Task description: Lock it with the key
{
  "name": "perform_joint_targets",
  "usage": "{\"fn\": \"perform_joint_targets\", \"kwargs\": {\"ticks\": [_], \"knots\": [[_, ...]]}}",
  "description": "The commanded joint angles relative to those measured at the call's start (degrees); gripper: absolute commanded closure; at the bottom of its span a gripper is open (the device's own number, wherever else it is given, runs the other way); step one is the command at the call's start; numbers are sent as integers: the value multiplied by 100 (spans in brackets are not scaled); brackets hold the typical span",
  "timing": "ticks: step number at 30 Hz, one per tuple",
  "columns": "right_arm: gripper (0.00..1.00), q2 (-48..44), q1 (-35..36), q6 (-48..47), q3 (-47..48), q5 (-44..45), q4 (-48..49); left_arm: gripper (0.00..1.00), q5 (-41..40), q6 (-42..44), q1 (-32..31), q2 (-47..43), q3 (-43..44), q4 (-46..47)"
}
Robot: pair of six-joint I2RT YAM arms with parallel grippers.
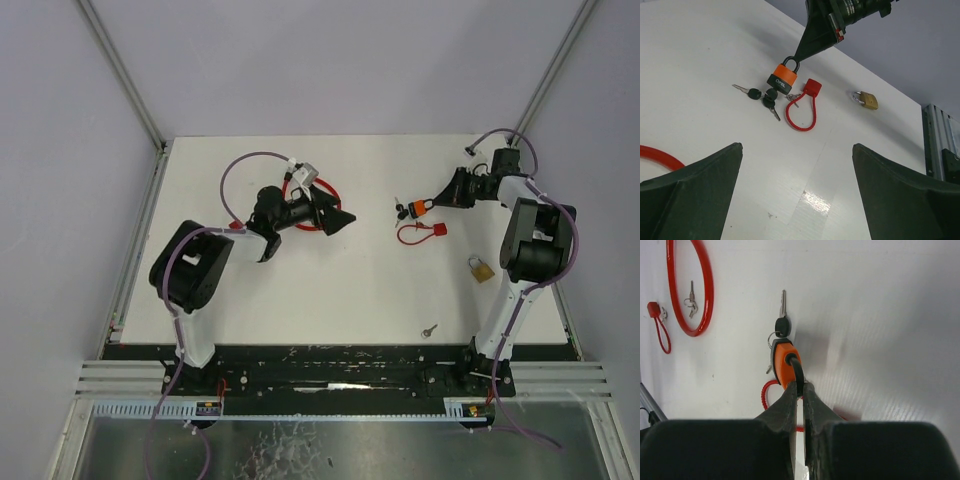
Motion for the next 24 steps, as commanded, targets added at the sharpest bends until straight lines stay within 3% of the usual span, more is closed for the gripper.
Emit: {"fn": "perform_joint_targets", "kwargs": {"ticks": [1, 6, 11, 18, 24], "knots": [[100, -309, 6, 225, -129, -651, 374, 12, 498, -834, 73, 576, 388, 1323], [100, -315, 112, 214, -216, -734, 440, 20, 332, -1087, 57, 959, 607, 1440], [100, -311, 264, 221, -281, -707, 480, 30, -143, -1228, -67, 1428, 1345, 171], [100, -283, 494, 273, -364, -806, 589, 31, -897, -862, -369, 1718, 2016, -1307], [100, -331, 767, 382, -459, -910, 778, 30, -975, -355, -529, 1779, 2235, -1706]]}}
